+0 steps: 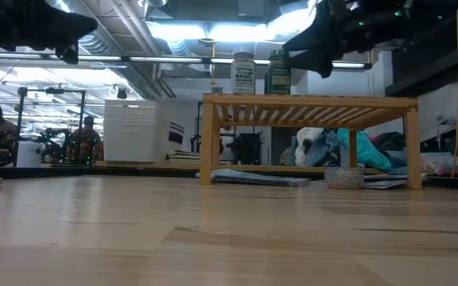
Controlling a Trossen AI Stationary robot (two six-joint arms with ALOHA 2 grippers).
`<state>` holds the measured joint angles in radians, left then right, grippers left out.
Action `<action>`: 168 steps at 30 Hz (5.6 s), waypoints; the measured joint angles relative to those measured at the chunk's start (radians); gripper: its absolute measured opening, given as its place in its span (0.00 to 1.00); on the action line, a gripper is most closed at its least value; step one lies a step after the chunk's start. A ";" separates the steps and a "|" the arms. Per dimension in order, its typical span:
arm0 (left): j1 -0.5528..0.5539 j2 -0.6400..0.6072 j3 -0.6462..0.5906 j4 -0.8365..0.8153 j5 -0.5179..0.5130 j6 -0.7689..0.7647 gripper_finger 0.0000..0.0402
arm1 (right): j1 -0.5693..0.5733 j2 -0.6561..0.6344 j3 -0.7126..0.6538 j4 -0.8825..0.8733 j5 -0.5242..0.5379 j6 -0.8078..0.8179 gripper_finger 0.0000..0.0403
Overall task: Shelf spices
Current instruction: Remove the green seasoning bottle from the shelf
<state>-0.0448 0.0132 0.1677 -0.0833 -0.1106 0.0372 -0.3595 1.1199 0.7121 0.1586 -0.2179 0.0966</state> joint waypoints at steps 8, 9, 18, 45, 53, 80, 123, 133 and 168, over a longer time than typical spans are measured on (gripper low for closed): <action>0.000 0.000 0.000 -0.049 -0.005 -0.030 0.00 | 0.000 0.001 0.097 -0.108 0.052 -0.036 0.63; 0.000 0.000 0.000 -0.049 -0.005 -0.035 0.00 | 0.000 0.000 0.108 -0.123 0.052 -0.041 0.63; 0.000 0.000 0.000 -0.098 -0.005 -0.050 0.00 | 0.000 -0.006 0.183 -0.295 0.053 -0.044 0.63; 0.000 0.000 0.000 -0.118 -0.006 -0.064 0.00 | -0.001 0.051 0.191 -0.295 0.289 -0.157 0.63; 0.000 0.000 0.000 -0.119 -0.005 -0.064 0.00 | -0.001 0.112 0.191 -0.224 0.303 -0.182 0.63; 0.000 0.000 0.000 -0.146 -0.005 -0.068 0.00 | -0.001 0.121 0.191 -0.243 0.305 -0.183 0.63; 0.000 0.000 0.000 -0.145 -0.005 -0.068 0.00 | -0.001 0.233 0.191 -0.163 0.259 -0.184 0.51; 0.000 0.000 0.000 -0.146 -0.005 -0.068 0.00 | 0.001 0.219 0.189 -0.157 0.222 -0.176 0.51; 0.000 0.000 0.000 -0.177 -0.005 -0.117 0.00 | 0.820 -0.217 0.190 -0.409 0.960 -0.040 0.50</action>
<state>-0.0450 0.0132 0.1680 -0.2606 -0.1154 -0.0800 0.4606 0.9029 0.9016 -0.2504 0.7422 0.0568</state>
